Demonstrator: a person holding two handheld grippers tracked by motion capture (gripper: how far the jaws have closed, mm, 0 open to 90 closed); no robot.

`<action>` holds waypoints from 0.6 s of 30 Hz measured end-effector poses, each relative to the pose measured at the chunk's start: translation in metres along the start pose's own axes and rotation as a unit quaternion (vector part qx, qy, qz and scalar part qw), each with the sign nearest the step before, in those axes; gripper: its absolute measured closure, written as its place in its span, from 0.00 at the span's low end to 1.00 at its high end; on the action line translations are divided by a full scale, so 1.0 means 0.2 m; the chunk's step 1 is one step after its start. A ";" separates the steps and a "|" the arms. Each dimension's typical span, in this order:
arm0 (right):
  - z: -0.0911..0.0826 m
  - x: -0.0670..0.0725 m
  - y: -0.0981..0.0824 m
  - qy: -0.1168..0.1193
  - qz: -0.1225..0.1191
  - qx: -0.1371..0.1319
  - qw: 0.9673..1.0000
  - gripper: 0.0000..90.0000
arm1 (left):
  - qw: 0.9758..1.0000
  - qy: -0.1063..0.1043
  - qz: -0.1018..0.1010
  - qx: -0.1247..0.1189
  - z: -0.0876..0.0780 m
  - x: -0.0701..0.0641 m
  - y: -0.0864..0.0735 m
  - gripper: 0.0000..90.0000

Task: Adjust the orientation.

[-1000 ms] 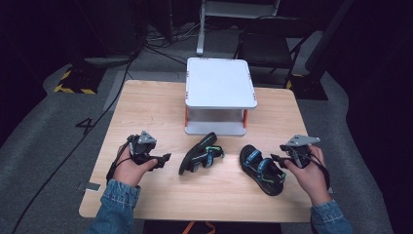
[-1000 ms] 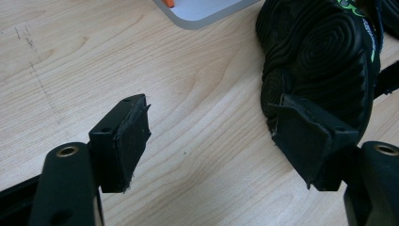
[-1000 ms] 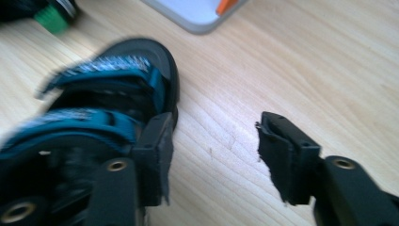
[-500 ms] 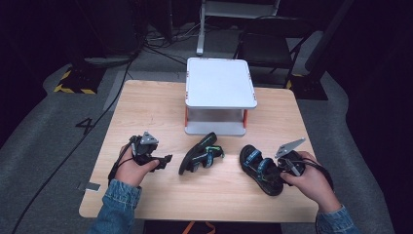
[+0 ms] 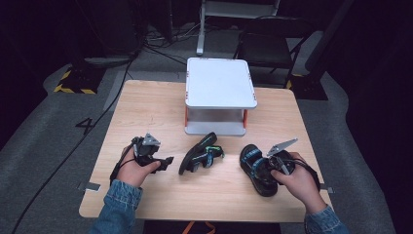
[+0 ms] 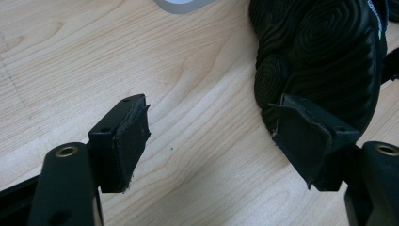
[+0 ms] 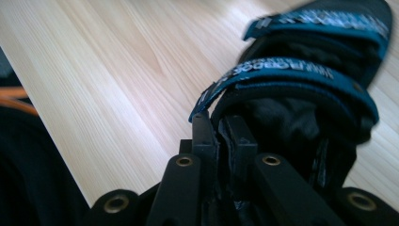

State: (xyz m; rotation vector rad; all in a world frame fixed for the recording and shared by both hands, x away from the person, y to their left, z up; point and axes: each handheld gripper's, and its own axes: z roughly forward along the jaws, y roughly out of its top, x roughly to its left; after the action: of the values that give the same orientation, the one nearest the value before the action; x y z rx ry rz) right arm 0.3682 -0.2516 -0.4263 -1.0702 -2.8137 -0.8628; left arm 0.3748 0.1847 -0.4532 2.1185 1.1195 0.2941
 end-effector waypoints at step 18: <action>0.18 0.26 0.12 0.016 0.005 -0.056 0.998 0.96 | 1.000 0.000 -0.007 -0.004 -0.01 0.02 -0.01 0.30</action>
State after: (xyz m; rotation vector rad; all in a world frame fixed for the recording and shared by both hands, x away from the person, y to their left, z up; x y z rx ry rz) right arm 0.3497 -0.1871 -0.4338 -1.0718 -2.7602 -1.0396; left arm 0.3753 0.1899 -0.4539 2.1031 1.1321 0.2916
